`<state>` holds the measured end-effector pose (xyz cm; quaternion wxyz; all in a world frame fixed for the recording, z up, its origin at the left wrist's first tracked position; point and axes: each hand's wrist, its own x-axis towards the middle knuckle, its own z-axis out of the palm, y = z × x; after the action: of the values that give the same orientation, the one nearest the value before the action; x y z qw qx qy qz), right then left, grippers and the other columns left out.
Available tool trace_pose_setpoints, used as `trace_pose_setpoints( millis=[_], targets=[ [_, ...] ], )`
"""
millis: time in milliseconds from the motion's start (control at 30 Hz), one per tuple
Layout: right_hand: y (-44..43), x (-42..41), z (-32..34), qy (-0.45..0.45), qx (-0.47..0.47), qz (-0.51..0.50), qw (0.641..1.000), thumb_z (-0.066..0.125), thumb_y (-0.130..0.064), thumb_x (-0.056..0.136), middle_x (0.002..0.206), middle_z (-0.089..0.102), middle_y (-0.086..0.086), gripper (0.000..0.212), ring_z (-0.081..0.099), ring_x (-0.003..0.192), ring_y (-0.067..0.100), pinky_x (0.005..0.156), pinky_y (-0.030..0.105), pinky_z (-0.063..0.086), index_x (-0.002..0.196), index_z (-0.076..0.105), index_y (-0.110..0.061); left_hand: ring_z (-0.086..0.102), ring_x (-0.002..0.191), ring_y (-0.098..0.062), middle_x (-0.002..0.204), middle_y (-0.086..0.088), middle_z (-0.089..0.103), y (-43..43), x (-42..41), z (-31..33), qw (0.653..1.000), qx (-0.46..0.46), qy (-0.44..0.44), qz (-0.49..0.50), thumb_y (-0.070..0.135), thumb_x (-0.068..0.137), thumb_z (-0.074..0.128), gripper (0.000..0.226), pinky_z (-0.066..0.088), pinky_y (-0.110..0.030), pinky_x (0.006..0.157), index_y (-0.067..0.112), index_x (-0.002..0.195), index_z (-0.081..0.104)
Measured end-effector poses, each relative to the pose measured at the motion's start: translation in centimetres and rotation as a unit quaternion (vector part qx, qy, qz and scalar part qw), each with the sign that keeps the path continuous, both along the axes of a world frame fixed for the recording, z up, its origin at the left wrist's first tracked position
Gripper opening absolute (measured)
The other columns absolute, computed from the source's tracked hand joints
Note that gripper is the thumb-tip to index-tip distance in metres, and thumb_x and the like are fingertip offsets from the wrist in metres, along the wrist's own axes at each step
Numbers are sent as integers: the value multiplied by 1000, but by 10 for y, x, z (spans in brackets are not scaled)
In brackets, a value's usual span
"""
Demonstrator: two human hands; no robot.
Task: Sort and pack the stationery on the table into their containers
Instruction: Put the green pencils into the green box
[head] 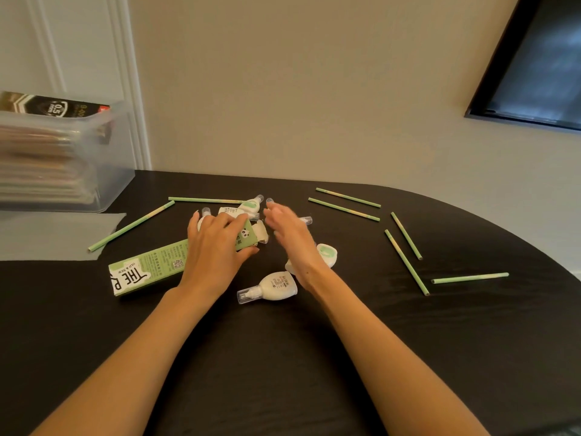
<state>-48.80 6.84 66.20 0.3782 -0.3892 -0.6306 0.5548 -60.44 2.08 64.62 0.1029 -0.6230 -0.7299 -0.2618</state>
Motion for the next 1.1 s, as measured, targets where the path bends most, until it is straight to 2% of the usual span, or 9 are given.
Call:
trace_pose_setpoints(
  millis=[100,200,333,500,733,833,933,1033,1100],
  targets=[
    [-2,9,4,-23,104,-99,989,41,-18,97,112,58,0,28,52,94,1,76,12,37,107,66,-11,38,128,-20,135,-2,47,0,-1,-1,1000,-7,2,15,42,86,59,61,7,-40,116,21,140,39],
    [-5,11,4,-17,130,-87,987,44,-11,94,91,63,0,28,55,81,4,73,17,45,95,71,-7,39,127,-22,133,-3,49,1,0,-1,1000,-2,-1,15,41,86,60,61,8,-40,115,20,139,41],
    [-7,5,0,-31,111,-60,992,37,-10,97,103,67,14,32,63,99,21,86,26,50,110,64,-2,40,127,-24,132,-6,51,1,0,-1,1000,9,-6,10,37,85,63,60,9,-41,115,17,138,43],
    [-6,8,-2,-28,91,-26,995,33,-7,97,115,64,19,33,61,94,13,69,5,47,116,59,-1,39,128,-26,133,-8,49,-1,-1,-1,1000,0,-4,17,35,85,63,61,10,-42,115,16,139,42],
    [-6,19,8,31,-14,-19,999,42,-10,96,120,60,24,31,58,113,31,84,23,47,119,58,5,44,119,-29,125,-12,53,-2,5,3,1000,5,10,-12,29,83,67,59,25,-42,108,12,135,46],
    [-6,37,8,42,12,-58,997,45,-12,94,108,68,16,26,63,98,15,85,20,47,113,63,-8,43,119,-27,127,-10,52,-1,20,13,999,17,25,-36,29,85,65,59,29,-40,103,13,137,44],
    [0,70,7,24,26,-151,988,46,-7,91,99,69,9,23,65,90,14,80,21,51,104,65,-10,38,124,-24,131,-6,49,0,44,24,997,28,36,-62,32,87,61,60,27,-36,103,17,140,39],
    [13,120,2,-85,61,-295,950,43,-13,95,82,64,2,21,63,73,13,75,27,54,102,63,-10,36,126,-22,130,-3,47,2,75,30,994,24,46,-99,35,89,57,59,26,-33,102,20,142,36],
    [21,158,-2,-201,99,-383,896,45,-19,96,86,63,1,19,61,81,16,83,35,52,100,62,-12,36,124,-20,131,-1,45,5,94,32,991,10,60,-118,38,91,53,59,26,-31,100,21,143,33]
  ],
)
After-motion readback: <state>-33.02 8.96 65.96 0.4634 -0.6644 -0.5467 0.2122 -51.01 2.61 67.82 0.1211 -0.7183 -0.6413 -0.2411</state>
